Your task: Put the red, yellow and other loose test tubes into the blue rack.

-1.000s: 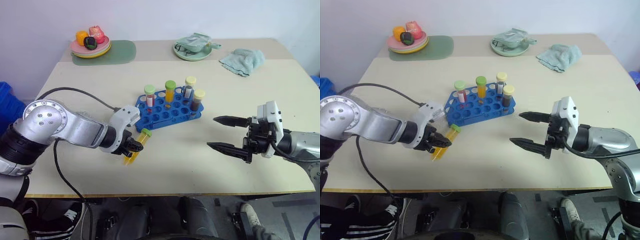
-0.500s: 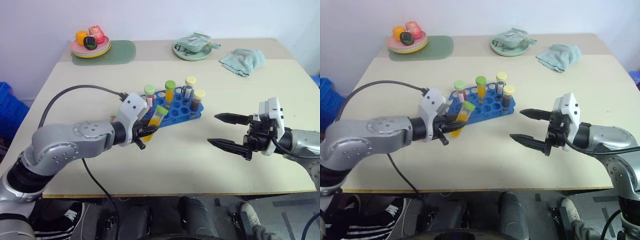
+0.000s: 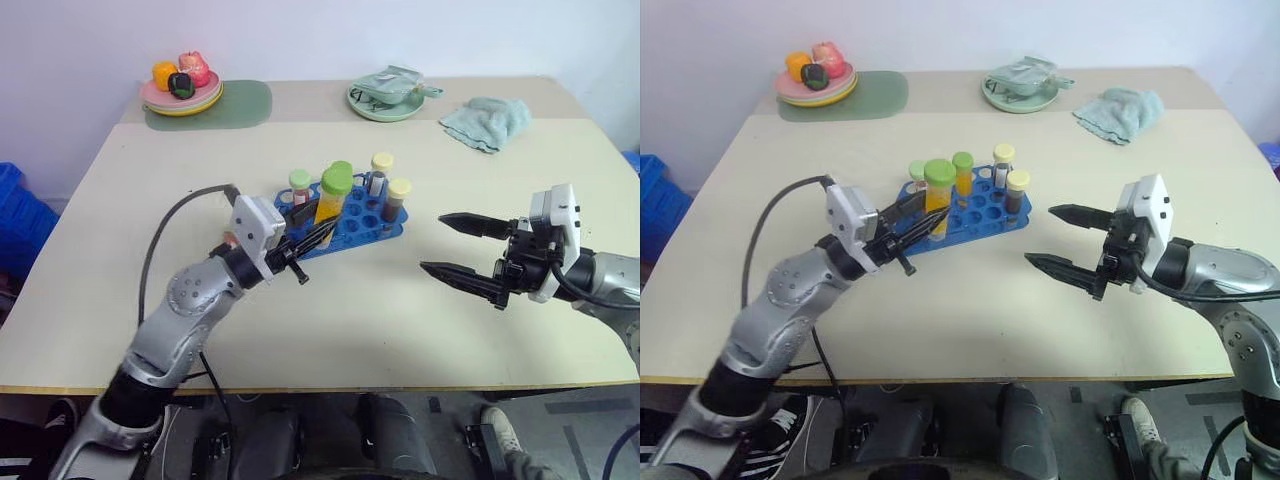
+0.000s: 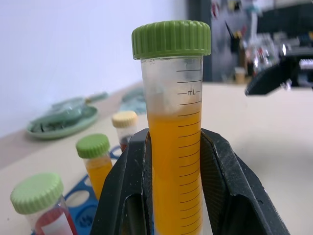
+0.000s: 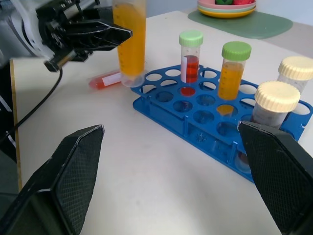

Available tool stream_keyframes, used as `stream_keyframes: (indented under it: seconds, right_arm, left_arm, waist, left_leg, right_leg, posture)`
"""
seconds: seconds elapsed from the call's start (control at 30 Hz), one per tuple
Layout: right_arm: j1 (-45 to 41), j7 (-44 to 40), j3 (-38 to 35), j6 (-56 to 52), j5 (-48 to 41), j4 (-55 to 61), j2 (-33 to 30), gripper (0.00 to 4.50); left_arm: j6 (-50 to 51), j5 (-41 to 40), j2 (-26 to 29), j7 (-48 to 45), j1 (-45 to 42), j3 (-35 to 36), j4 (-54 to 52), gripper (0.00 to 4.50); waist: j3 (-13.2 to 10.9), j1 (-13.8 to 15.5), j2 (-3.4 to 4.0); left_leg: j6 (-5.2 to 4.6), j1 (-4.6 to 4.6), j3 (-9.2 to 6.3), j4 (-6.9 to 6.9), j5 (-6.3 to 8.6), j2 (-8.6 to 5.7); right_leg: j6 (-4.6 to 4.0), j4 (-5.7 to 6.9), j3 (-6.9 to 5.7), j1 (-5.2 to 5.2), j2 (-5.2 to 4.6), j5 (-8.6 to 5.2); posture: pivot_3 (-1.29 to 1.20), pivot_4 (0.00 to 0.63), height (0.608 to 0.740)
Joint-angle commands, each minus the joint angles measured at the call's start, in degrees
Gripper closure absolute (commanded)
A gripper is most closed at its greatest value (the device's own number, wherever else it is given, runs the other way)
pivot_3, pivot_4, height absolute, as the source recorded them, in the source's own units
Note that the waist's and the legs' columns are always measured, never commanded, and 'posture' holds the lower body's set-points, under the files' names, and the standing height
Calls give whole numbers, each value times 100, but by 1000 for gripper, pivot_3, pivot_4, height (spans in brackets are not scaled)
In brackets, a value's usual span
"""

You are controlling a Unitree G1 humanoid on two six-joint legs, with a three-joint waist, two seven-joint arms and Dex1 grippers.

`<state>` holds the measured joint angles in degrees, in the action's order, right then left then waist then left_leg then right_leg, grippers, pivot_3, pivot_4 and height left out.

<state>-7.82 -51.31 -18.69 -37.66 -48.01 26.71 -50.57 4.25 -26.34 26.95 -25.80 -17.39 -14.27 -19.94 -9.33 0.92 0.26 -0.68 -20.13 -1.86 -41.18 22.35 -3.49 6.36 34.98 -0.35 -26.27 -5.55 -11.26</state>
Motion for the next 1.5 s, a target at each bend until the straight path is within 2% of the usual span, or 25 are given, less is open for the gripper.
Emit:
stream_keyframes:
  seconds: [0.03, 0.23, 0.4, 0.53, 0.7, 1.03, 1.5]
  right_arm:
    - [-61, 106, -241, -57, -137, 102, -22, 0]
    - [78, 236, -356, -26, -77, 36, 29, 0]
    - [70, 400, -280, 38, 38, 28, 114, 0]
    - [29, 489, -290, 12, 34, 101, 147, 0]
    - [21, 564, -335, -15, 7, 139, 145, 0]
    - [165, 669, -427, -44, -37, 271, 154, 0]
    - [175, 708, -483, -35, -29, 284, 99, 0]
  left_arm:
    - [-899, 473, -512, -99, -40, 173, 453, 3743]
    - [-1810, 1050, -1371, -201, -594, 142, 1640, 3743]
    - [-2568, 1612, -1884, -129, -1094, 120, 2714, 3743]
    - [-2856, 1758, -2181, -105, -1392, 178, 3369, 3743]
    - [-3070, 1795, -2368, -146, -1449, 254, 3824, 3743]
    - [-3165, 2277, -2538, 6, -1270, 201, 3883, 3743]
    - [-3242, 2145, -2772, -101, -1376, 306, 4492, 3743]
  waist:
    - [0, 3, 0]
    - [1, 20, -2]
    - [2, 9, -3]
    - [2, 0, -4]
    - [2, -5, -3]
    - [2, 31, -4]
    - [2, 136, -4]
  left_leg:
    - [-1, 0, 0, 0, 1, 0]
    - [-3, -2, 0, -5, 2, -1]
    - [-6, 1, 1, -6, 3, 0]
    - [-8, -2, 2, -7, 3, -1]
    - [-8, 0, 2, -6, 3, 0]
    - [-9, -1, 2, -7, 4, 0]
    - [-9, -2, 3, -10, 4, -1]
  right_leg:
    - [0, 0, 0, 0, 0, 0]
    - [1, 2, -2, 0, 0, 0]
    - [2, 4, -2, 2, 1, 1]
    - [2, 3, -4, 2, 1, 1]
    - [2, 4, -4, 0, 1, 1]
    - [2, 2, -4, 1, 1, 1]
    - [2, 1, -4, 2, 1, 1]
  posture:
    - [0, 150, 740]
    - [0, 150, 740]
    - [0, 150, 740]
    - [0, 150, 740]
    - [0, 150, 740]
    - [0, 150, 740]
    - [0, 150, 740]
